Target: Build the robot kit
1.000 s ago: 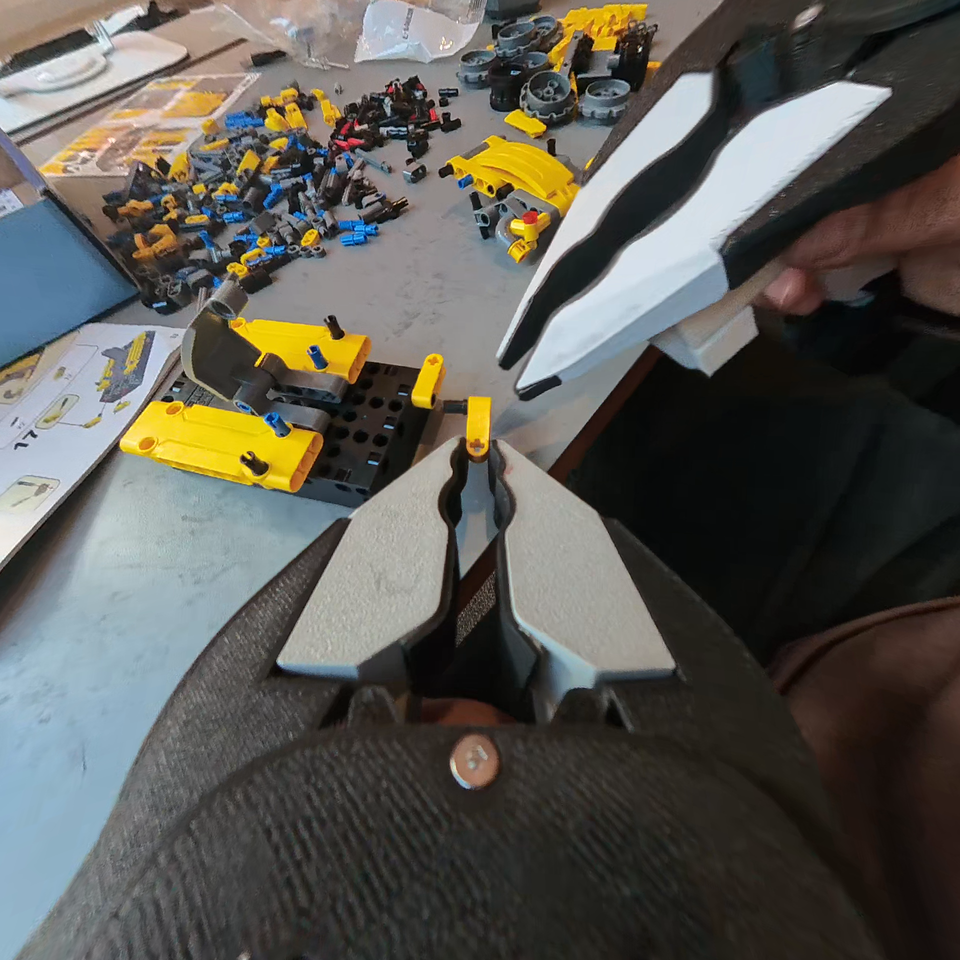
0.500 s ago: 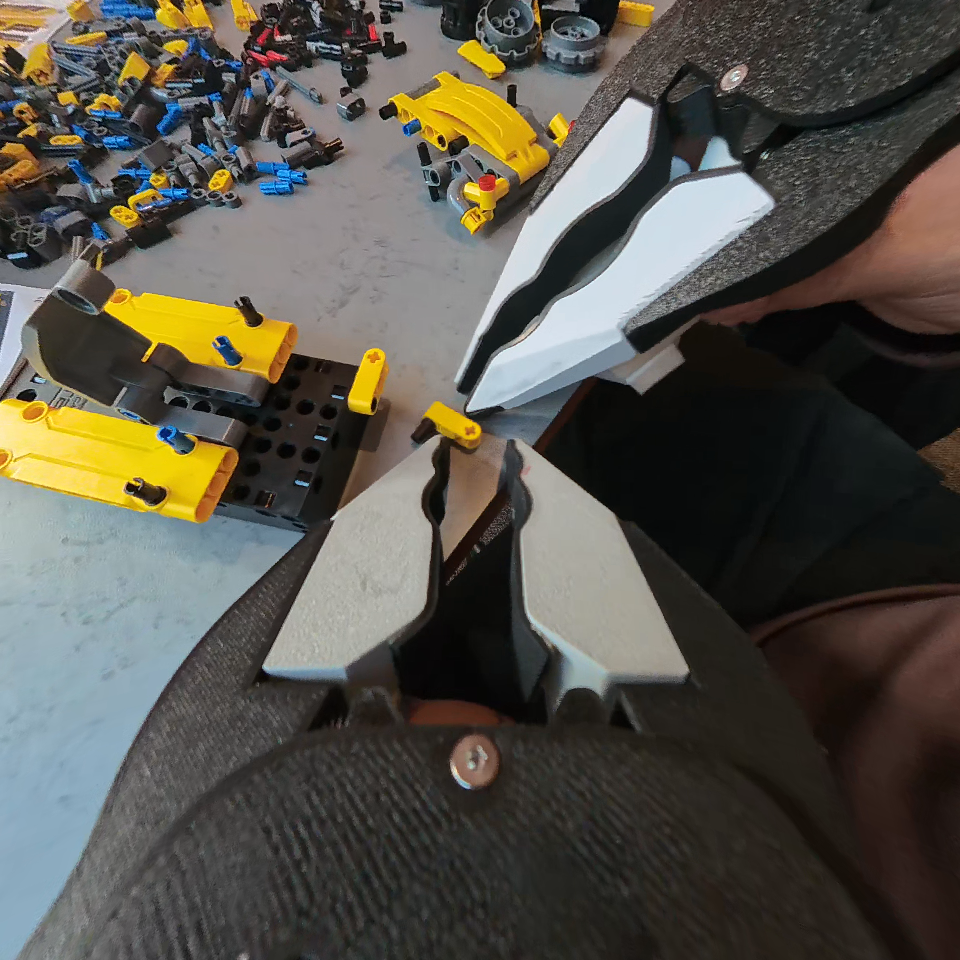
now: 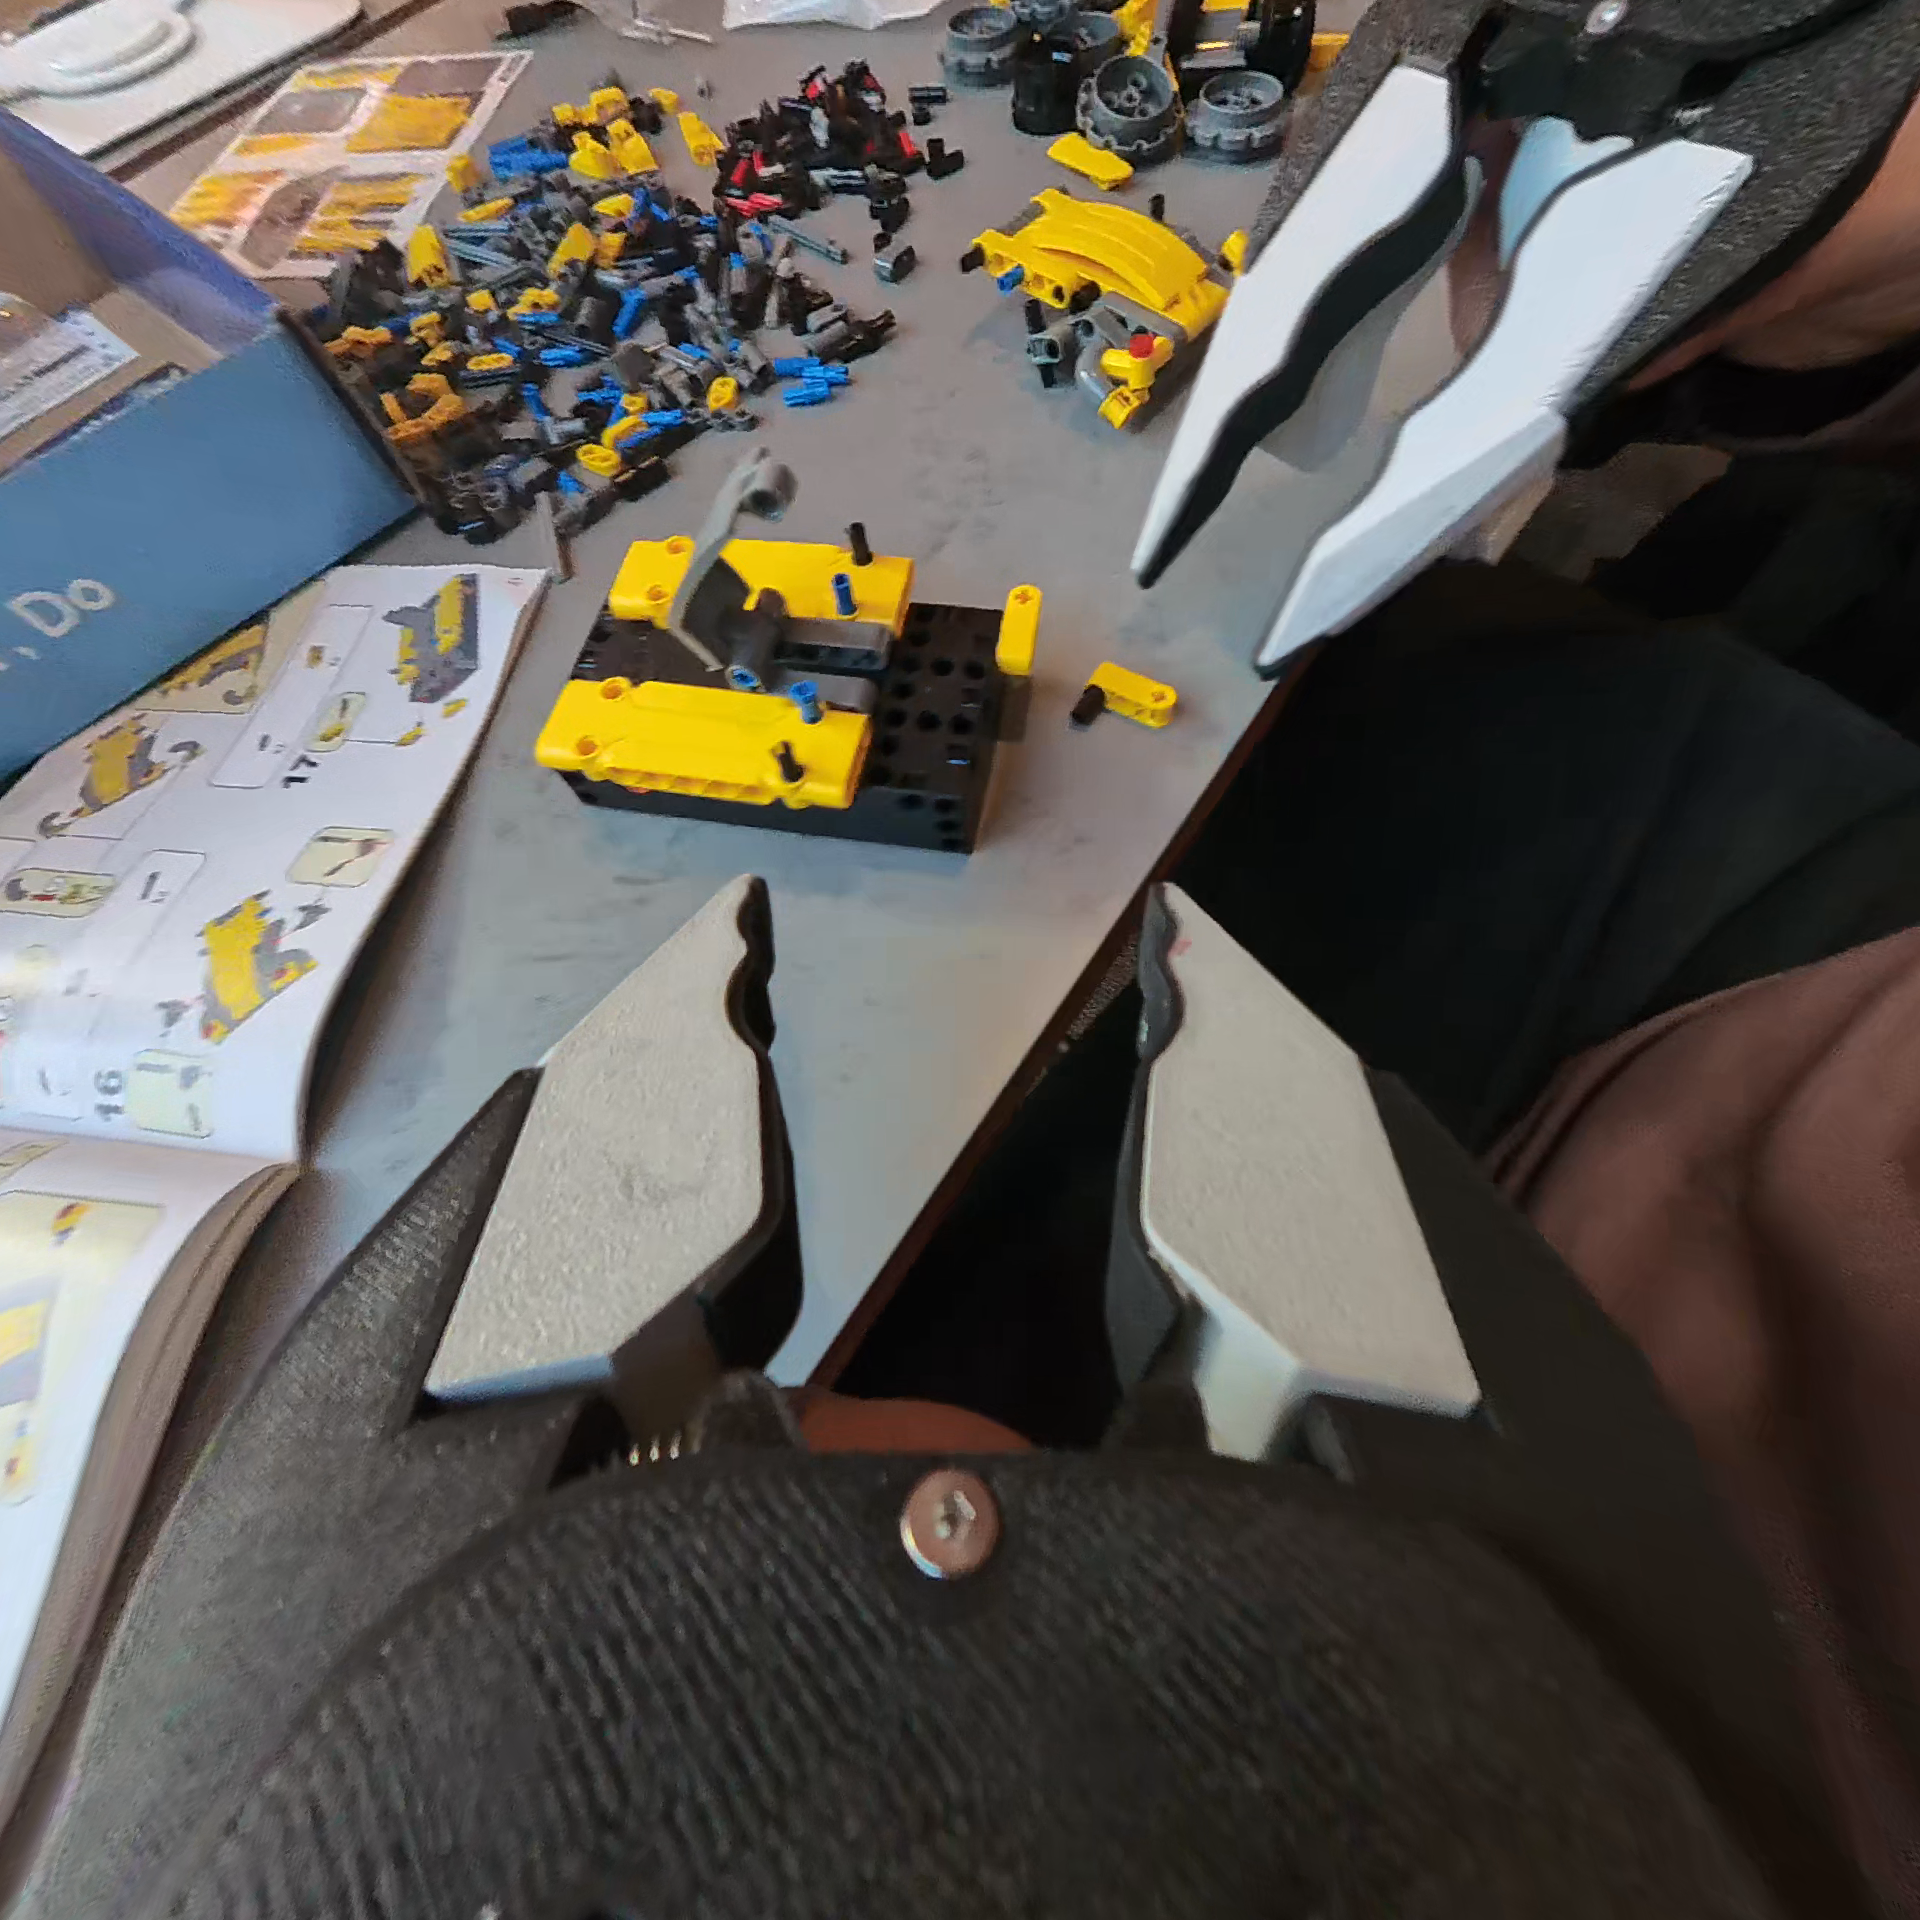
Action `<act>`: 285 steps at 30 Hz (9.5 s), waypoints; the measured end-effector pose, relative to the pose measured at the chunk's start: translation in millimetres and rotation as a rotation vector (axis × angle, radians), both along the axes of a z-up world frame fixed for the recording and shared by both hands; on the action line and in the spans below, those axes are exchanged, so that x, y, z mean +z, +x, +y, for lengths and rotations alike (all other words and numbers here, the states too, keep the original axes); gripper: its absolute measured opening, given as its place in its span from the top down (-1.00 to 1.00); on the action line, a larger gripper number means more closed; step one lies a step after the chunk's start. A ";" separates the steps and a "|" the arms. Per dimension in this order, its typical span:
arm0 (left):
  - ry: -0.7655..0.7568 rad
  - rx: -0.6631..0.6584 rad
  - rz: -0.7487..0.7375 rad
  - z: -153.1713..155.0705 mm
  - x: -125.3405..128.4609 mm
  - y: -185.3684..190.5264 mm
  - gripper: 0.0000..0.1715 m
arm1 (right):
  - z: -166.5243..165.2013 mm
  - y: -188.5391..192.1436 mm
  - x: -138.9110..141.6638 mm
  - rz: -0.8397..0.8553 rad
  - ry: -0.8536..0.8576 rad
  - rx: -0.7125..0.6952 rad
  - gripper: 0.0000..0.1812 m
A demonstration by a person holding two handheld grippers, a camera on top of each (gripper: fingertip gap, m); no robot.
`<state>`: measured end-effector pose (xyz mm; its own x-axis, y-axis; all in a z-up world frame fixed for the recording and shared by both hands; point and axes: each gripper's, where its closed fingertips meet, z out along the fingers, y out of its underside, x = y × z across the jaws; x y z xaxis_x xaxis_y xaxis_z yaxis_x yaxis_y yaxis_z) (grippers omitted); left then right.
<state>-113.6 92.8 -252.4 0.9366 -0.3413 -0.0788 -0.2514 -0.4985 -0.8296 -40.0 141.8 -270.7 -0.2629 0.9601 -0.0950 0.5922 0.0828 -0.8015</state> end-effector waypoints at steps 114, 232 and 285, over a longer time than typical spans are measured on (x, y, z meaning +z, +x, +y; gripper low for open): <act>0.050 -0.404 0.195 48.6 -3.1 -33.3 -0.12 | 33.0 23.0 -14.8 -0.033 0.089 -0.048 0.77; -0.298 -0.693 0.336 77.5 -5.0 6.6 -0.22 | 22.1 15.5 -18.6 -0.115 0.189 -0.020 0.78; -0.116 -0.230 0.160 47.4 -41.1 81.9 0.64 | 7.1 4.5 -18.2 -0.069 0.257 0.221 0.86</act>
